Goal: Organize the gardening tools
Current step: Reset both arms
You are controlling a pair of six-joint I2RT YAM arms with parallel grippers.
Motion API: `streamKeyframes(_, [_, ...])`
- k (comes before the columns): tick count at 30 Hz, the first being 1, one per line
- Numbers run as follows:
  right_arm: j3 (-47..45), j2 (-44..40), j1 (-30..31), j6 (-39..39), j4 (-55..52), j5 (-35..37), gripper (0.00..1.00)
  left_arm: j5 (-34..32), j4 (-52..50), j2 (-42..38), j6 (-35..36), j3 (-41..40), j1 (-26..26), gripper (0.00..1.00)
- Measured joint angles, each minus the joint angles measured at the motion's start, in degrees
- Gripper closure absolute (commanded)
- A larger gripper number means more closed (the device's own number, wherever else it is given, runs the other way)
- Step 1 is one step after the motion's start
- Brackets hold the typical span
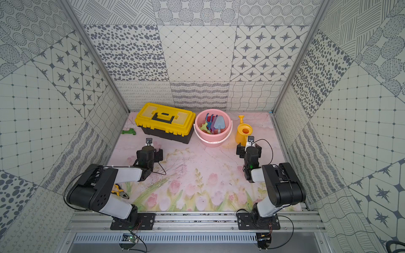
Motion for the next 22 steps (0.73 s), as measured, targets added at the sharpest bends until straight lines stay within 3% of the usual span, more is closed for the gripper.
streamKeyframes(8, [0.04,0.0,-0.26,0.0,0.0,-0.37,0.03,11.52,7.43,1.25,0.44,-3.3,4.07,0.0])
streamKeyframes(22, [0.04,0.0,-0.28,0.0,-0.04,-0.81,0.03,16.68,11.06,1.77,0.04,-3.02,5.38,0.01])
